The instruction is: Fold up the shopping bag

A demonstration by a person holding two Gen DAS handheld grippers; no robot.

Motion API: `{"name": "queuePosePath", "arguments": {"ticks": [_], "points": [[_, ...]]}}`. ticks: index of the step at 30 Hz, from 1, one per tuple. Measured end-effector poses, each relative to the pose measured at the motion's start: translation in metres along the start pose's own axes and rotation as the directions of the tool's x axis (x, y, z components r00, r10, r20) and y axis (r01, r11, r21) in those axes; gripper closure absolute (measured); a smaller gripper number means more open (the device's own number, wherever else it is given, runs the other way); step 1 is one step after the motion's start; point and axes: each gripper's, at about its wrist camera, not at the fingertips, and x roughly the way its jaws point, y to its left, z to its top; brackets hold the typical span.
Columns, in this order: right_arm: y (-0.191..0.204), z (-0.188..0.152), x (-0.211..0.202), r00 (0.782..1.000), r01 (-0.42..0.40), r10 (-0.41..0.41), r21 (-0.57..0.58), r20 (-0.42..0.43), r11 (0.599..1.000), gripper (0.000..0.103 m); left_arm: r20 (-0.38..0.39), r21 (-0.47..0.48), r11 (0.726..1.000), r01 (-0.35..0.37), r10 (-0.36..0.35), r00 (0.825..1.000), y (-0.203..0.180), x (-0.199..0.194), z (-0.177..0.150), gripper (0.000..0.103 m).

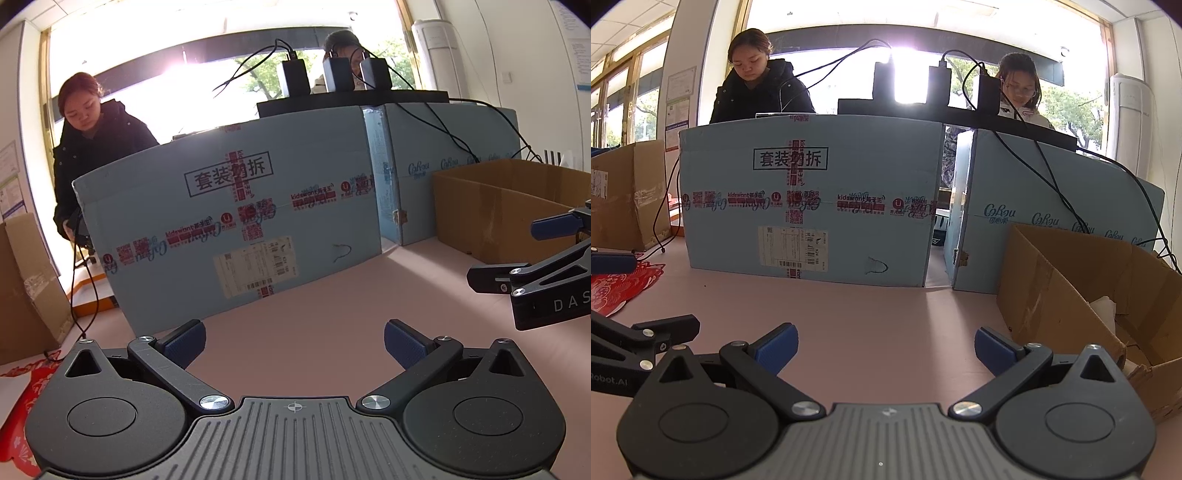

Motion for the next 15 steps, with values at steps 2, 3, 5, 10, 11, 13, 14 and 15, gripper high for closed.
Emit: {"name": "queuePosePath", "arguments": {"ticks": [2,3,5,10,11,13,14,15], "points": [[0.0001,-0.0003,0.0,1.0,0.0,0.0,0.0,-0.001,1.0,0.0,0.0,0.0,1.0,0.0,0.0,1.0,0.0001,0.0002,0.0,0.0],[0.0001,-0.0004,-0.0001,1.0,0.0,0.0,0.0,-0.001,1.0,0.0,-0.001,0.0,1.0,0.0,0.0,1.0,0.0,0.0003,-0.0001,0.0],[0.0001,-0.0007,-0.0003,1.0,0.0,0.0,0.0,-0.001,1.0,0.0,-0.001,0.0,1.0,0.002,-0.002,1.0,0.0002,0.0006,0.0,0.0],[-0.0003,-0.0013,-0.0006,1.0,0.0,0.0,0.0,-0.004,1.0,0.0,-0.001,0.0,1.0,0.003,-0.003,1.0,0.0002,0.0008,0.0,0.0],[-0.0003,-0.0014,-0.0007,1.0,0.0,0.0,0.0,-0.005,1.0,0.0,-0.002,0.0,1.0,0.003,-0.003,1.0,0.0003,0.0009,-0.0001,0.0],[0.0007,-0.0013,0.0001,1.0,0.001,-0.001,0.0,-0.004,1.0,0.0,-0.001,0.001,1.0,0.003,-0.003,1.0,0.0002,0.0009,-0.0001,0.0],[0.0007,-0.0014,0.0001,1.0,0.0,0.0,-0.001,-0.004,1.0,0.0,-0.001,0.001,1.0,0.003,-0.003,1.0,0.0002,0.0009,0.0,0.0],[0.0007,-0.0015,0.0001,1.0,0.0,0.0,-0.001,-0.004,1.0,0.0,-0.002,0.001,1.0,0.004,-0.004,1.0,0.0001,0.001,0.0,0.0]]}}
